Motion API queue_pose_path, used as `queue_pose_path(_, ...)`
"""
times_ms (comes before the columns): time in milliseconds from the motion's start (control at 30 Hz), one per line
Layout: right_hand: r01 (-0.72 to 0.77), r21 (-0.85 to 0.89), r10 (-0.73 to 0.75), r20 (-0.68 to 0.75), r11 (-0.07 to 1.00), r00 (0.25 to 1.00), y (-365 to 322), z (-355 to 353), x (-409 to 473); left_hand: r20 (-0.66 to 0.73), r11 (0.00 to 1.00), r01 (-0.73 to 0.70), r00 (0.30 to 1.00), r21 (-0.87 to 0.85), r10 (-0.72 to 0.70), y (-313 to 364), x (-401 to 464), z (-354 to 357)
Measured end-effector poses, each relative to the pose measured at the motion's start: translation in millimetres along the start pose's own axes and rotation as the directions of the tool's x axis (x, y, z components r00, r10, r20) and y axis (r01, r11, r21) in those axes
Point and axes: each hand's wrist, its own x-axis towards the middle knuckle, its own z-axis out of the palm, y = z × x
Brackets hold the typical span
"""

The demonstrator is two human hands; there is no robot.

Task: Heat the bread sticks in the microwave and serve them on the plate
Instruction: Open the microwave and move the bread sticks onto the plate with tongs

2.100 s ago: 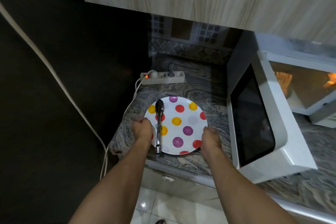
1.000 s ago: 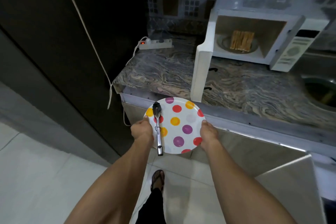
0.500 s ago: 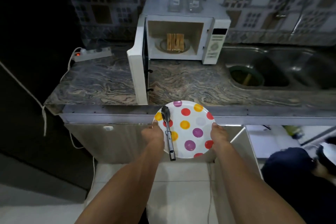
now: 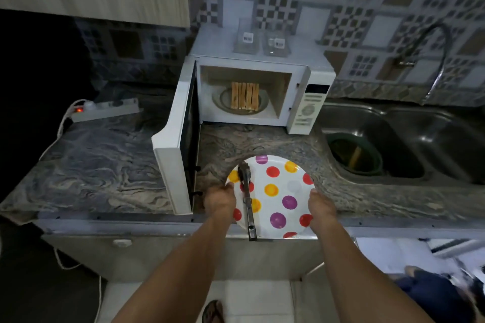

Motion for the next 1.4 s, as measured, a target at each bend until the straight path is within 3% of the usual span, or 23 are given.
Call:
queue_pose_path(233, 0.010, -0.221, -0.025, -0.065, 0.975, 0.998, -38, 30, 53, -0.002, 0.995, -0.067, 0.998, 0.080, 0.067, 28, 57, 25)
queue_pose_path(400, 0.052, -0.334, -0.082, -0.076, 0.941, 0.994, -48, 50, 80, -0.043, 0.994, -0.034, 0.998, 0.101, 0.038, 38, 80, 31)
queue_pose_path(600, 0.170, -0.551, -0.153, 0.077, 0.817, 0.985, -67, 65, 118, -0.085, 0.980, -0.067, 0.993, 0.188, 0.084, 46, 103, 29)
queue_pose_path(733, 0.218, -0.575, -0.175, 0.130, 0.788, 0.976, -73, 75, 137, -0.109, 0.974, -0.069, 0.989, 0.217, 0.095, 53, 107, 27)
queue_pose_path(833, 0.197, -0.527, -0.162, 0.112, 0.827, 0.980, -74, 77, 150, -0.110, 0.964, -0.096, 0.986, 0.249, 0.127, 55, 108, 27)
queue_pose_path(1033, 0.263, -0.449, -0.231, 0.126, 0.854, 0.965, -71, 78, 165, -0.054, 0.843, -0.166, 0.973, 0.511, 0.225, 62, 111, 27)
queue_pose_path(1167, 0.439, -0.594, -0.447, 0.144, 0.675, 0.883, -73, 89, 157, -0.076, 0.792, -0.142, 0.970, 0.593, 0.231, 78, 106, 27)
queue_pose_path(1233, 0.582, -0.554, -0.537, 0.264, 0.595, 0.801, -77, 101, 146, -0.120, 0.811, -0.105, 0.970, 0.575, 0.210, 87, 107, 30)
queue_pose_path(1333, 0.712, -0.587, -0.450, 0.554, 0.386, 0.700, -79, 122, 117, -0.148, 0.880, -0.080, 0.975, 0.468, 0.167, 95, 112, 36)
queue_pose_path(1400, 0.740, -0.615, -0.366, 0.645, 0.272, 0.671, -77, 133, 100, -0.114, 0.911, -0.063, 0.986, 0.406, 0.119, 95, 117, 40)
